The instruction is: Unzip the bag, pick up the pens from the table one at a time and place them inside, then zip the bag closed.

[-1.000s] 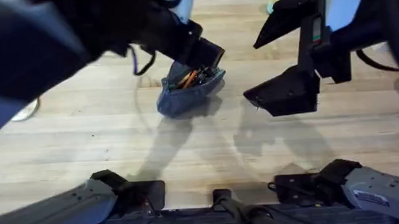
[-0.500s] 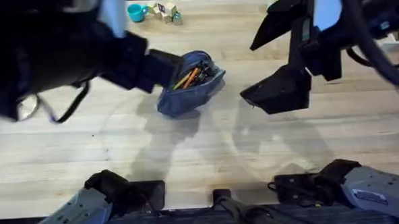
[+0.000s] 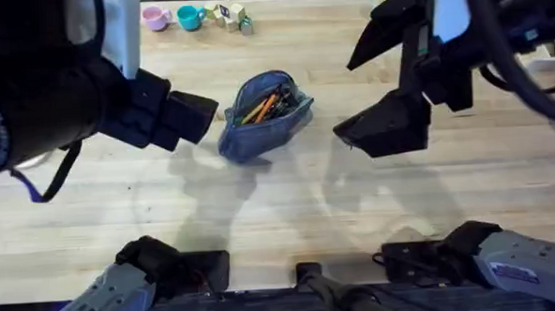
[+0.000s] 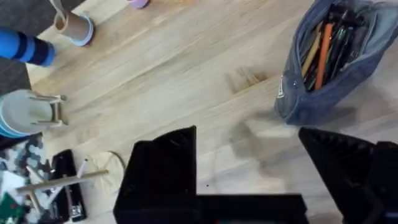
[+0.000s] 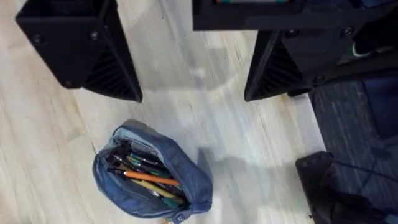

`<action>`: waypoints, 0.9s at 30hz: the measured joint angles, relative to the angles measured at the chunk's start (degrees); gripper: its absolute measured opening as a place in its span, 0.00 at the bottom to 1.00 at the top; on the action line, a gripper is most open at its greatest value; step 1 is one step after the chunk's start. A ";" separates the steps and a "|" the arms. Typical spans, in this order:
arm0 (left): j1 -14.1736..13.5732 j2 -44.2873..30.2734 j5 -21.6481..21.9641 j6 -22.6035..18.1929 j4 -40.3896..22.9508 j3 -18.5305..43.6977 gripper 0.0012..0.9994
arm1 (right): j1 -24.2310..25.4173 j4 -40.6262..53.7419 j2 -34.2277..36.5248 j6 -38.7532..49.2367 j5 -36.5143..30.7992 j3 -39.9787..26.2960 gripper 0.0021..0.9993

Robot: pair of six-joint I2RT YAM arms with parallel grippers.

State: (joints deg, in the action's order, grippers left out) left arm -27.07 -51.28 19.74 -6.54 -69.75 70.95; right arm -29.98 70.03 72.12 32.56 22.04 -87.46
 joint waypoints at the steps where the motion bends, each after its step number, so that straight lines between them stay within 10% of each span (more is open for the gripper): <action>1: 0.00 0.01 0.08 -0.97 0.21 -0.32 0.99 | 0.00 -0.09 0.02 0.00 0.00 0.00 1.00; 14: 0.95 6.85 -0.48 -12.91 8.11 -11.51 0.99 | 0.00 -0.10 1.88 0.00 -0.02 0.00 1.00; 27: 13.42 13.34 -20.95 -26.62 9.05 -17.12 0.99 | 0.00 -0.82 1.88 0.00 -0.04 0.00 1.00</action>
State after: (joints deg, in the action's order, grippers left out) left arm -13.65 -37.93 -1.22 -33.16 -60.71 53.83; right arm -29.98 69.21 74.00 32.56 22.00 -87.46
